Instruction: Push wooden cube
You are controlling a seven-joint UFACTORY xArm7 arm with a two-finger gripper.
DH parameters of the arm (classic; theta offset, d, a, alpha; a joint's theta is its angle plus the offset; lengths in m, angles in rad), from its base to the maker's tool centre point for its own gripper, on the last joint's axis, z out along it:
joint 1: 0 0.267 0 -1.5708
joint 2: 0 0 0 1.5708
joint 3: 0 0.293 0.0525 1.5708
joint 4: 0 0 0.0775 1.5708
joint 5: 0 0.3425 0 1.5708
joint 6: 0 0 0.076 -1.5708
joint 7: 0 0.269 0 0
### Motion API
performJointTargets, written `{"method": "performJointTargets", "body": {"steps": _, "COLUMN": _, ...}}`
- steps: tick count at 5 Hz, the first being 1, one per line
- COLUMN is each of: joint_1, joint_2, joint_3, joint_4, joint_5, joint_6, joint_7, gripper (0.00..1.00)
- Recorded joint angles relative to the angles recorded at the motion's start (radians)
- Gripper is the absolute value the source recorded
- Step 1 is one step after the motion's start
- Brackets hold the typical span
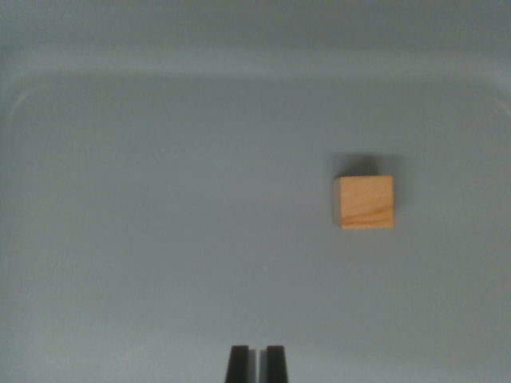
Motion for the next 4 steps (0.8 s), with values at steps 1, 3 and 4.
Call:
{"method": "performJointTargets", "body": {"steps": 1, "joint_1": -0.0055, "joint_2": 0.016, "joint_3": -0.005, "joint_4": -0.024, "joint_5": 0.0011, "joint_6": -0.038, "joint_7": -0.014, "gripper": 0.00}}
{"method": "performJointTargets", "body": {"steps": 3, "joint_1": -0.0113, "joint_2": 0.033, "joint_3": -0.010, "joint_4": -0.050, "joint_5": 0.0023, "joint_6": -0.078, "joint_7": -0.028, "gripper": 0.00}}
{"method": "performJointTargets", "body": {"steps": 4, "joint_1": -0.0113, "joint_2": 0.033, "joint_3": -0.010, "joint_4": -0.050, "joint_5": 0.0023, "joint_6": -0.078, "joint_7": -0.028, "gripper": 0.00}}
